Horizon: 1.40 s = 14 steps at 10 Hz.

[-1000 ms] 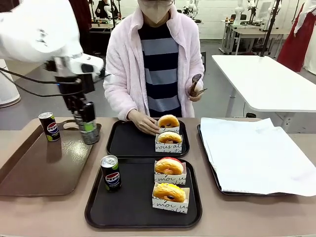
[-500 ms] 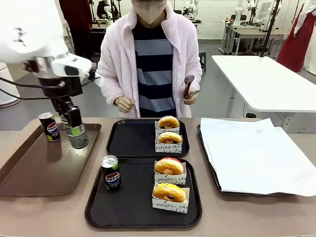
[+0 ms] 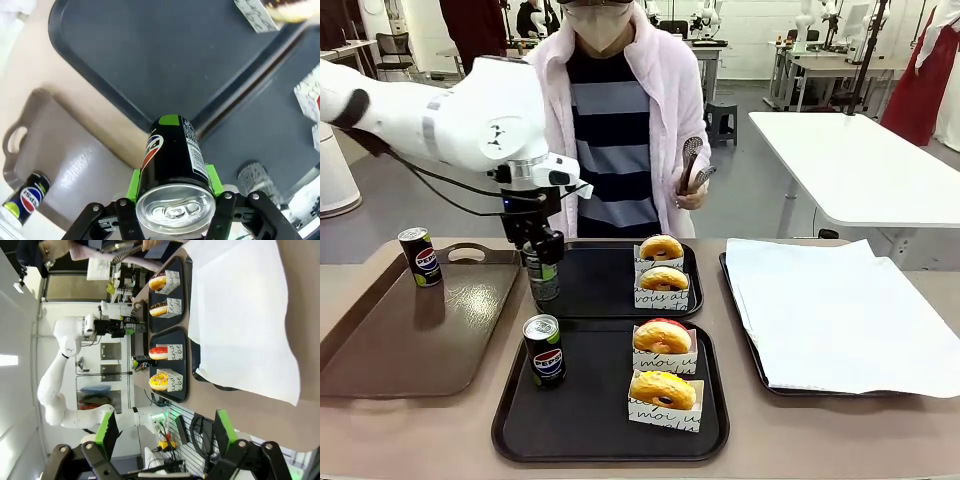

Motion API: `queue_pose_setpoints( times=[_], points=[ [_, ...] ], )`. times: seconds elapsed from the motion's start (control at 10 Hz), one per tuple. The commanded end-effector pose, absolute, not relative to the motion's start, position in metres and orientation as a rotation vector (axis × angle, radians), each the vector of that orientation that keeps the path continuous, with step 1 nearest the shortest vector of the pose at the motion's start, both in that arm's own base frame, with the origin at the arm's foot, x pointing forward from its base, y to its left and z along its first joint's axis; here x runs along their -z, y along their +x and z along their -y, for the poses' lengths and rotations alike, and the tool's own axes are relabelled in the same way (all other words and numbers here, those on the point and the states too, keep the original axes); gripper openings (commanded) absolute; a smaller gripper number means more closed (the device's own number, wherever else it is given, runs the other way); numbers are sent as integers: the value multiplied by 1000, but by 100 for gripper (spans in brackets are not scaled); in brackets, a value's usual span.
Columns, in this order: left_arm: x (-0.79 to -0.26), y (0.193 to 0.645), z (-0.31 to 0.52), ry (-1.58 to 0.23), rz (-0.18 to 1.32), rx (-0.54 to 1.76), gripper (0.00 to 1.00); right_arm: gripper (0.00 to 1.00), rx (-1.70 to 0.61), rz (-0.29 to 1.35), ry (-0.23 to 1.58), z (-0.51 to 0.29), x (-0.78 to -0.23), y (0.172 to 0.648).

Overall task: Set up donuts and drinks on trays.
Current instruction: Pick up one Pepsi coke from the Handle tray and place it on the Flat Tray without a Pepsi coke.

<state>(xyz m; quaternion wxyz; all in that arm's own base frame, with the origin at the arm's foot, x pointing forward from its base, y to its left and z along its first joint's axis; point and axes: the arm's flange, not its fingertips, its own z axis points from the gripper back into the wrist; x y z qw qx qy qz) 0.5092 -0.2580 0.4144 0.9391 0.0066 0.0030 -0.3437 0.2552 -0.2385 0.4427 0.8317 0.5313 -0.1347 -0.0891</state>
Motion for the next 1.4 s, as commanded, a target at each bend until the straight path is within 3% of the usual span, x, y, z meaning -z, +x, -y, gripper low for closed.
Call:
queue_pose_setpoints(
  times=[0.0,0.5,0.6,1.3],
  points=[
    [-409,527,281,56,-1,698,58,100,178,302,1141,239,-443,256],
    [-380,533,293,24,35,733,58,100,178,302,1141,239,-443,256],
    [-379,534,294,20,35,744,100,100,178,302,1141,239,-443,256],
    [-398,516,292,18,40,776,100,100,178,302,1141,239,-443,256]
  ],
)
